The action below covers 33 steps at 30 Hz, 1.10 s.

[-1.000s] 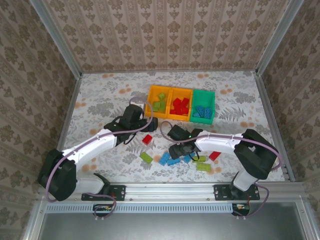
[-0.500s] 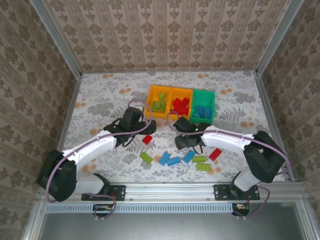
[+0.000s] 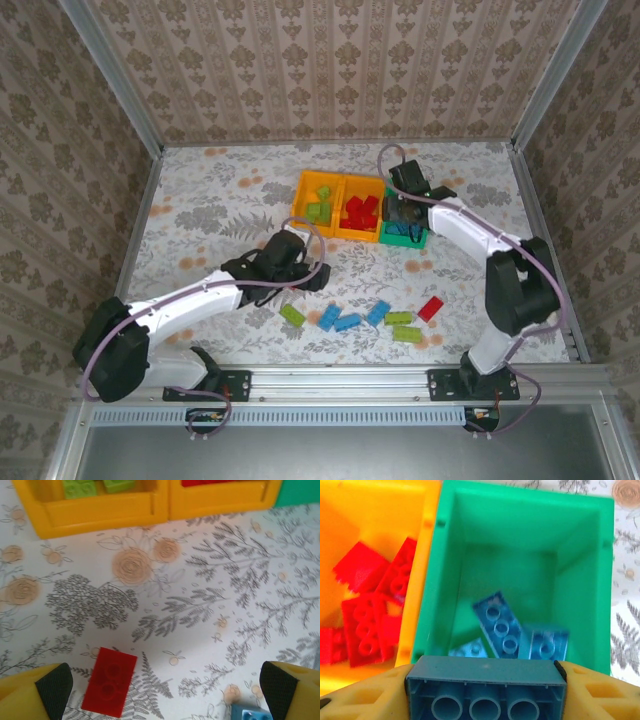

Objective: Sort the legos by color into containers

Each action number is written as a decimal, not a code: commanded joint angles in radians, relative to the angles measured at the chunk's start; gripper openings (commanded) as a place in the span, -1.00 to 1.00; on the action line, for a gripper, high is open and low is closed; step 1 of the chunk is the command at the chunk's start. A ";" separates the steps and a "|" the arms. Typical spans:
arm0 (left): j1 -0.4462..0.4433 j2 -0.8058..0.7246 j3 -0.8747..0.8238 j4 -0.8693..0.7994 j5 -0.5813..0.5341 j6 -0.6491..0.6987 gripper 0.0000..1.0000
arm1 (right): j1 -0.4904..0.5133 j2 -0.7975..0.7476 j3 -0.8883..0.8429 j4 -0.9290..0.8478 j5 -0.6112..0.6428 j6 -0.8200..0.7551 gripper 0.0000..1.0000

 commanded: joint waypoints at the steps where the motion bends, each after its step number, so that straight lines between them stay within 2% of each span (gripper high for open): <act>1: -0.029 0.013 -0.007 -0.031 0.026 0.064 1.00 | -0.036 0.095 0.097 -0.029 0.019 -0.028 0.26; 4: -0.067 0.010 -0.011 -0.029 0.076 0.104 1.00 | -0.060 0.153 0.157 -0.052 0.011 -0.021 0.34; 7: -0.116 0.013 -0.019 -0.018 0.102 0.145 0.94 | -0.073 0.171 0.182 -0.062 0.010 -0.010 0.57; 13: -0.213 0.035 -0.019 -0.010 0.135 0.263 0.86 | -0.075 0.102 0.133 -0.035 -0.048 0.011 0.74; 20: -0.297 0.122 0.041 -0.071 0.164 0.432 0.77 | -0.075 0.000 0.060 -0.007 -0.100 0.030 0.80; 33: -0.333 0.322 0.160 -0.093 0.220 0.582 0.70 | -0.087 -0.072 0.024 -0.010 -0.104 0.035 0.82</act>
